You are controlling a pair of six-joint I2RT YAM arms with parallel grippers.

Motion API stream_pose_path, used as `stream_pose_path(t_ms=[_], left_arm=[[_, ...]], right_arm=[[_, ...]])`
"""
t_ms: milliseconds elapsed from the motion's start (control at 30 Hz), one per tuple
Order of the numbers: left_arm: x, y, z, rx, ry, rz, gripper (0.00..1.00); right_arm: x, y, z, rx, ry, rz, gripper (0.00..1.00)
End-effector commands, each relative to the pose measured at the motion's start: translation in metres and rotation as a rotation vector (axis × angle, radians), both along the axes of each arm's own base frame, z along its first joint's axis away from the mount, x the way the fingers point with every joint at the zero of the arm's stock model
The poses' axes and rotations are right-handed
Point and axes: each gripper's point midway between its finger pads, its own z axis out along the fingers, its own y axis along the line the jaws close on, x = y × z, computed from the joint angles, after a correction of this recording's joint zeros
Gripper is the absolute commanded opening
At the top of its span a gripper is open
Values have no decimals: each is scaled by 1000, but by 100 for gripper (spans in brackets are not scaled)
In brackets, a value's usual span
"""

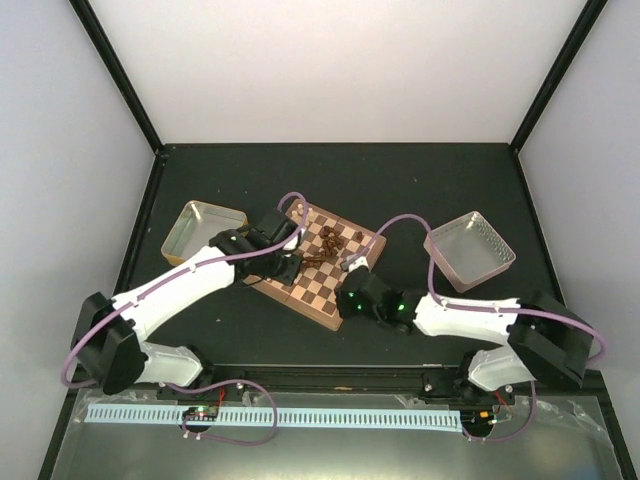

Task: Set up the chess pieces on the board
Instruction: Place the chess piece on the chessboard.

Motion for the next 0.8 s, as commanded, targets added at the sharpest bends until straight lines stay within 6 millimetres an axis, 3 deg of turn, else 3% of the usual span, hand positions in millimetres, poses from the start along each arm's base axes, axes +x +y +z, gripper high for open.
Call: stream_pose_path(t_ms=[0, 200, 400, 433, 533, 667, 767], left_arm=[[10, 2, 16, -92, -42, 59, 1], [8, 2, 11, -107, -24, 53, 2], [6, 4, 6, -107, -8, 57, 2], [6, 5, 13, -124, -29, 59, 2], [7, 6, 16, -132, -40, 63, 1], [8, 7, 18, -134, -46, 64, 1], [9, 7, 19, -134, -49, 66, 1]], right_arm=[[2, -4, -9, -219, -155, 29, 7], [-6, 23, -13, -234, -212, 117, 8], [-12, 24, -21, -231, -199, 133, 12], [-14, 22, -21, -231, -198, 134, 14], [-17, 19, -15, -211, -199, 141, 25], [-19, 20, 10, -140, -188, 128, 46], [-15, 22, 30, -72, -145, 102, 50]])
